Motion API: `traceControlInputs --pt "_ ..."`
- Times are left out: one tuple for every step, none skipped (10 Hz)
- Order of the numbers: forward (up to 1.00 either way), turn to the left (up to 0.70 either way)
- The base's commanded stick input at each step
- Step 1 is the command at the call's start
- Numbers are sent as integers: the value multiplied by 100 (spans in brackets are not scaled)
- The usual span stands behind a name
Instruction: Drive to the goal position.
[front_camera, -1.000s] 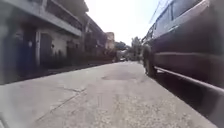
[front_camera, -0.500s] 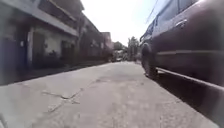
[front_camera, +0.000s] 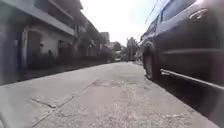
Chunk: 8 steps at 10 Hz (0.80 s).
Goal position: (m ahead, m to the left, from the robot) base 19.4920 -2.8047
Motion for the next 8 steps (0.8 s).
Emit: traceControlInputs --pt "65 -11" --pt "65 -26" --pt "65 -28" --pt "65 -21" --pt "65 -7" --pt "65 -21" --pt "65 -12" --pt "65 -24"
